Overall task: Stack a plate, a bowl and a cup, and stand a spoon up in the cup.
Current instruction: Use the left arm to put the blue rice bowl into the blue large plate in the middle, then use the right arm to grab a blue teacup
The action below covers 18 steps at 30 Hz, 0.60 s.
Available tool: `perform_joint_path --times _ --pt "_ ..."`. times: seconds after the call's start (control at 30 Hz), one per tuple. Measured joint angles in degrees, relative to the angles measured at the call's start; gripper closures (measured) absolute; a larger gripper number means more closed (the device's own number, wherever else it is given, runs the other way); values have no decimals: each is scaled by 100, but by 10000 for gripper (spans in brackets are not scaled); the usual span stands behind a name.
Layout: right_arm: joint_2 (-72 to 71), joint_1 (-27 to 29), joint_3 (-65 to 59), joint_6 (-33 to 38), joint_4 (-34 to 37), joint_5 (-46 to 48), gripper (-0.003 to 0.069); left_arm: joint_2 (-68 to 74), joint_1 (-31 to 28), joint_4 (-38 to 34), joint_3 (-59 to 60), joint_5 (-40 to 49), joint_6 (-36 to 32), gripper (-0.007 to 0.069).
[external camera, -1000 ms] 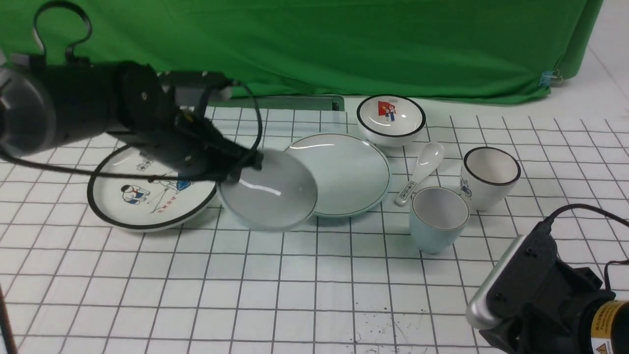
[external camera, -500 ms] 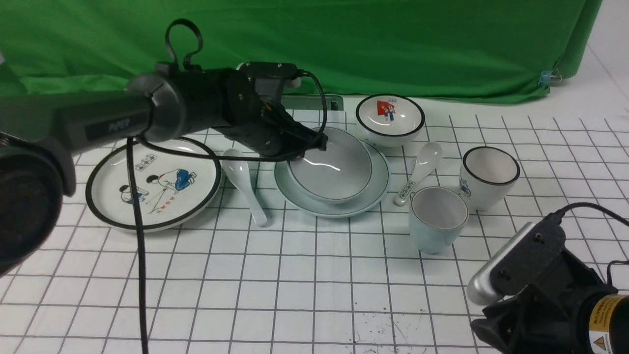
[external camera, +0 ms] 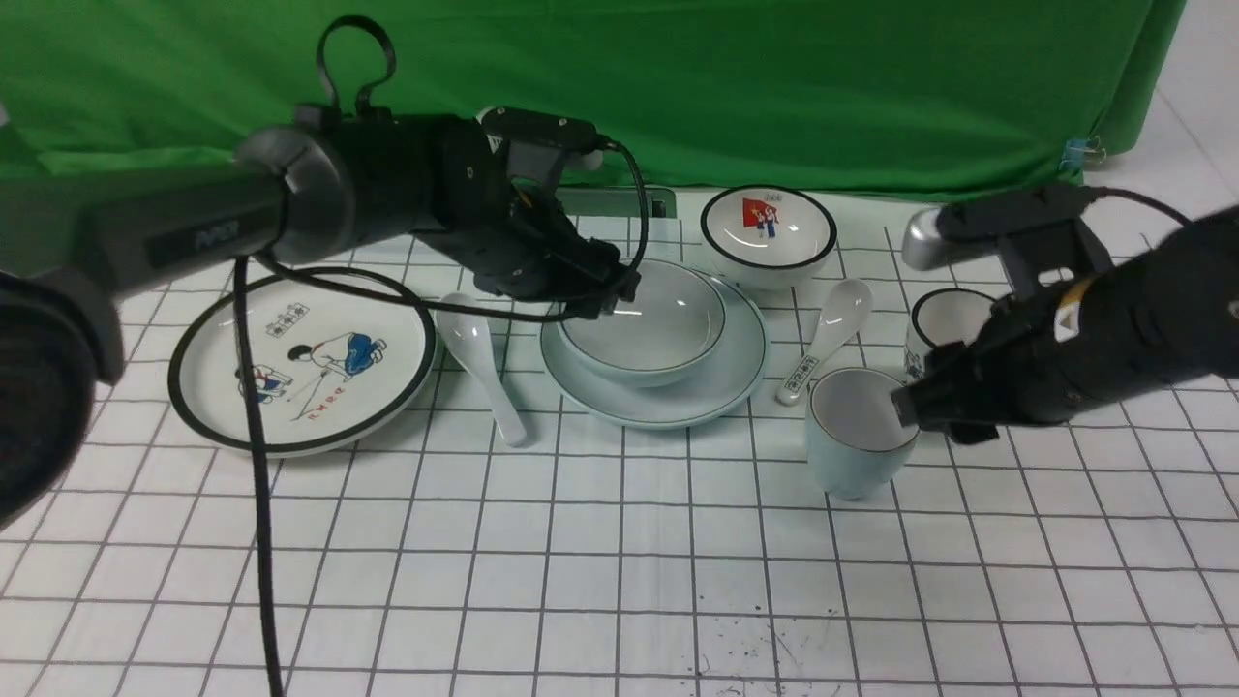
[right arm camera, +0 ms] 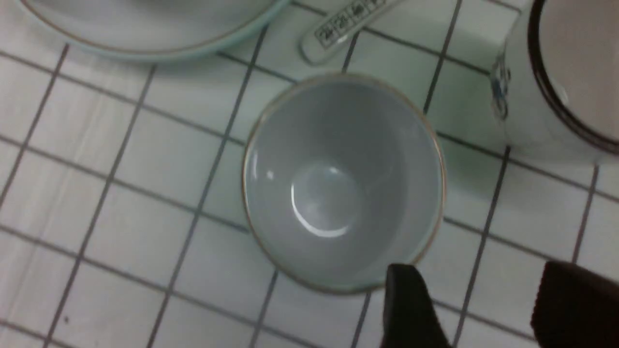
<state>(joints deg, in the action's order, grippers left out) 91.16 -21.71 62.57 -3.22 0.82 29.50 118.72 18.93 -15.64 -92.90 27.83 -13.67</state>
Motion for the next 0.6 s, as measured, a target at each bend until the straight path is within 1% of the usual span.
perform_joint_path --times 0.03,0.07,0.13,0.17,0.2,0.27,0.33,0.37,0.4,0.43,0.47,0.5,0.6 --pt "213 0 212 0 4 25 268 -203 0 76 0 65 75 97" --pt "248 0 212 0 4 25 268 -241 0 94 0 79 75 93" --pt "679 7 573 0 12 143 265 -761 0 338 0 287 292 63" --pt "710 7 614 0 12 164 265 -761 0 338 0 287 292 63" --pt "972 7 734 17 14 208 268 -1190 -5 445 0 502 382 66" --pt "1159 7 778 96 20 221 289 -1421 -5 474 0 706 432 74" --pt "1302 7 785 216 19 233 359 -1689 -5 489 17 896 447 91" --pt "1354 1 785 322 19 258 443 -1813 -5 493 92 980 449 104" --pt "1361 1 785 369 19 266 443 -1863 -5 493 110 988 456 109" --pt "1362 1 836 561 28 362 560 -2064 -5 513 341 1017 455 126" --pt "1362 1 836 575 43 386 560 -2089 -5 513 341 1017 455 128" --pt "1332 -18 1013 673 37 623 570 -2326 -5 577 678 1004 461 147" --pt "1332 -50 1611 817 37 1308 570 -2658 -5 701 1336 805 531 167"
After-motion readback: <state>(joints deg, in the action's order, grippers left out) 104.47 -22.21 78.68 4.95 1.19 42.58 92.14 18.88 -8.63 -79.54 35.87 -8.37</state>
